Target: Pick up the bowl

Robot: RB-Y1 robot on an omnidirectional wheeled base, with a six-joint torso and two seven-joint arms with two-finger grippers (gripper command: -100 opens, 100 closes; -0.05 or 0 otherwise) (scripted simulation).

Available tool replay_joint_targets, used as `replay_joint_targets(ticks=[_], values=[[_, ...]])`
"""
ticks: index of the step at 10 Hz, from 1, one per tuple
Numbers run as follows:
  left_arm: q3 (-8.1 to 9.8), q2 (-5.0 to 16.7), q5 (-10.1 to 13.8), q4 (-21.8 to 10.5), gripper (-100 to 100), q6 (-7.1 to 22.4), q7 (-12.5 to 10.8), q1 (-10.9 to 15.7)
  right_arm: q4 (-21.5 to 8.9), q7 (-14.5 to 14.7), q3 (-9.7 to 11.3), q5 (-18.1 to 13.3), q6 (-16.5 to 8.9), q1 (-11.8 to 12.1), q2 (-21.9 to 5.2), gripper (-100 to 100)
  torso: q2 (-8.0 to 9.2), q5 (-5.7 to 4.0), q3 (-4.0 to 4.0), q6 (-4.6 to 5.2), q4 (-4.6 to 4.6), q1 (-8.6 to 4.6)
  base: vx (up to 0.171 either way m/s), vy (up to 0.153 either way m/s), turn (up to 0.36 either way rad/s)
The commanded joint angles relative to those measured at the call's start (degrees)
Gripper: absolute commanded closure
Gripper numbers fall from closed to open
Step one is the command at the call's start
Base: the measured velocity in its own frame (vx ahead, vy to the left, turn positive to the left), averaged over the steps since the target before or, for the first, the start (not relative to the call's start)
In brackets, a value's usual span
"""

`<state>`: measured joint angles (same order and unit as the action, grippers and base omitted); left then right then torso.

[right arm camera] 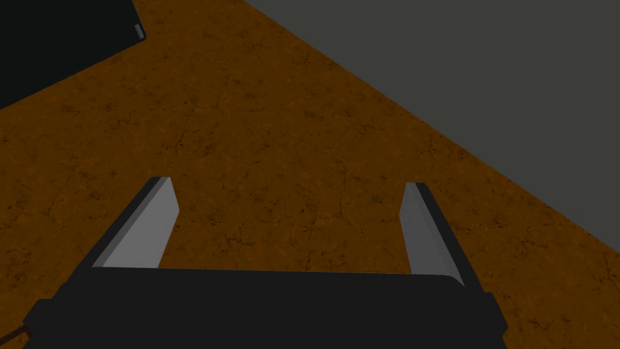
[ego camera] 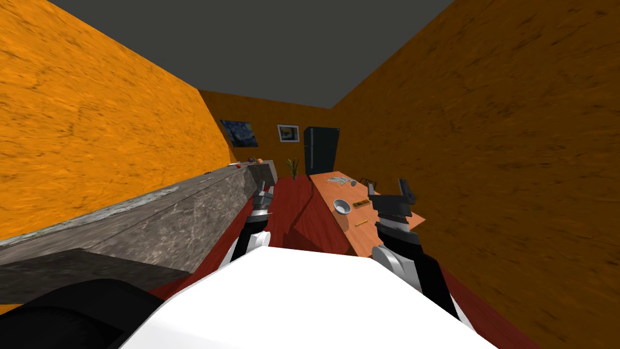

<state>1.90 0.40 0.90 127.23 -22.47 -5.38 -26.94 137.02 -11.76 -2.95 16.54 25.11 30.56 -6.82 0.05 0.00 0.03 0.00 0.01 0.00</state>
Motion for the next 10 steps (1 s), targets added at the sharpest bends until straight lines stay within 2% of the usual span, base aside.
replay_joint_targets(ticks=[1,6,7,9,10], values=[[0.00,0.00,0.00,0.00,0,0.00,0.00,0.00,0.20,-1.21,0.11,2.86,0.54,0.81,-0.53,-100,0.00,0.00,0.00,0.00,0.00,0.00,-0.011,0.001,0.038],[0.00,0.00,0.00,0.00,0,0.00,0.00,0.00,0.27,-2.38,0.27,10.14,1.22,1.64,-0.84,-100,-0.02,0.00,-0.01,0.00,0.00,0.00,-0.005,0.001,0.019],[0.00,0.00,0.00,0.00,0,0.00,0.00,0.00,0.32,-3.64,0.44,12.31,1.98,2.53,-1.04,-100,-0.03,0.00,-0.02,0.00,-0.01,0.00,-0.007,0.003,0.052],[0.00,0.00,0.00,0.00,0,0.00,0.00,0.00,0.32,-3.64,0.44,15.12,1.98,2.53,-1.04,-100,-0.02,0.00,-0.01,0.00,0.00,0.00,-0.004,0.000,0.014],[0.00,0.00,0.00,0.00,0,0.00,0.00,0.00,0.37,-4.98,0.61,17.20,2.80,3.46,-1.17,-100,-0.03,0.00,-0.02,0.00,-0.01,0.00,-0.005,0.003,0.059]])
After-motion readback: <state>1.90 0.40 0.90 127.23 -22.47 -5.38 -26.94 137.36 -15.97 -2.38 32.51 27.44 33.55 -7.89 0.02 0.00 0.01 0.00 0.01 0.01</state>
